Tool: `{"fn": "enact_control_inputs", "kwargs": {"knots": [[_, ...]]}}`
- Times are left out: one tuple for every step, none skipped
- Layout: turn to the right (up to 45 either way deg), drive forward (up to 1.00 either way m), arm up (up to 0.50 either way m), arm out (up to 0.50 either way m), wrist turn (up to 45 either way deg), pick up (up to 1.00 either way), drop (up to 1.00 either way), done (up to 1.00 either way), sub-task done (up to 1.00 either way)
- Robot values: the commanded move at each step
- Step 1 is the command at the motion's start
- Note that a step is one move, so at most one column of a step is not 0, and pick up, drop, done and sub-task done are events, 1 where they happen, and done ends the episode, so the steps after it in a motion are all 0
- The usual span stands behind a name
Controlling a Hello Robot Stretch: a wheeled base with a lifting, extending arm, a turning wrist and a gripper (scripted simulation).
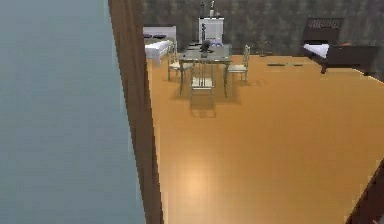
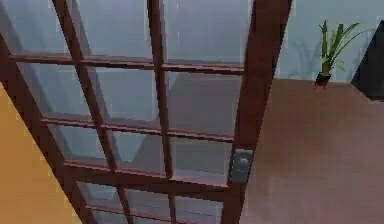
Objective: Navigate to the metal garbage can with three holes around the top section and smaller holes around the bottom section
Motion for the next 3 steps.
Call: {"fn": "enact_control_inputs", "kwargs": {"knots": [[30.0,0.0,0.0,0.0,0.0,0.0,0.0,0.0,0.0],[0.0,0.45,0.0,0.0,0.0,0.0,0.0,0.0,0.0],[-3.0,0.0,0.0,0.0,0.0,0.0,0.0,0.0,0.0]]}}
